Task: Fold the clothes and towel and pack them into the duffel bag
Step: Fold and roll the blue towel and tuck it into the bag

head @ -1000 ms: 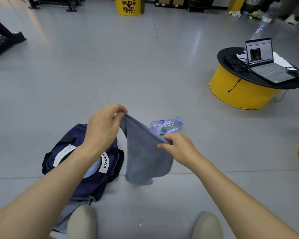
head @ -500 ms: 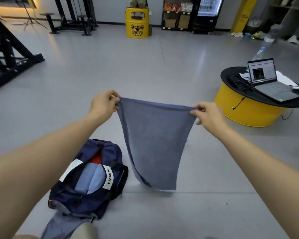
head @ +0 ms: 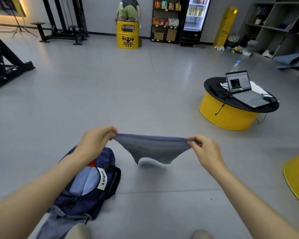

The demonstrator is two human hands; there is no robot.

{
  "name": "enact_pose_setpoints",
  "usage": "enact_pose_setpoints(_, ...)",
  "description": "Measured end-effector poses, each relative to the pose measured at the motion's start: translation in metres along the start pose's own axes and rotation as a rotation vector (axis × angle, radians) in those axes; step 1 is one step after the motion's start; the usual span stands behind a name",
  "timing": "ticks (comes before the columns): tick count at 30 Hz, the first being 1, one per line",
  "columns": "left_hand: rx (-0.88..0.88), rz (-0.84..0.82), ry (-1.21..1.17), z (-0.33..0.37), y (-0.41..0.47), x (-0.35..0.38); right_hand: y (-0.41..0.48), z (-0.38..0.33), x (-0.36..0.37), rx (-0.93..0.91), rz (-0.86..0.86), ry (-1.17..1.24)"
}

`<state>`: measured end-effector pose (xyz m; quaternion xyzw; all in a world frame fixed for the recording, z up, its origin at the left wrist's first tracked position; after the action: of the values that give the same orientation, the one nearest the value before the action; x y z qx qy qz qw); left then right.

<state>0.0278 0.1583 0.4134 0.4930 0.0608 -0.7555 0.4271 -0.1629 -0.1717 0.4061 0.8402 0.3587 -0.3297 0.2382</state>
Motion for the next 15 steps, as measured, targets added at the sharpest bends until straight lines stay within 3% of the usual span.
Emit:
enact_pose_setpoints(4, 0.041, -0.295, 0.260, -0.014, -0.061, 0.070, -0.065, 0.070, 0.051, 0.204, -0.102, -0.018)
enact_pose_setpoints(8, -0.096, -0.453, 0.122, -0.047, -0.127, 0.144, -0.120, 0.124, 0.106, 0.358, -0.235, -0.105)
enact_pose_setpoints(15, -0.219, -0.847, 0.156, -0.117, -0.216, 0.253, -0.178, 0.199, 0.198, 0.496, -0.595, -0.298)
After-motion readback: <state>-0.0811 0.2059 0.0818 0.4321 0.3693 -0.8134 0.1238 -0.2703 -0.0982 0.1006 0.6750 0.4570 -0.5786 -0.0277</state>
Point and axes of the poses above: each hand's wrist, its own y-axis towards the middle knuckle, its own x-axis out of the palm, z = x × y, the point moved 7 cm from there along y, towards the middle knuckle, and after that the axes turned 9 degrees about x, right-handed, at the moved point
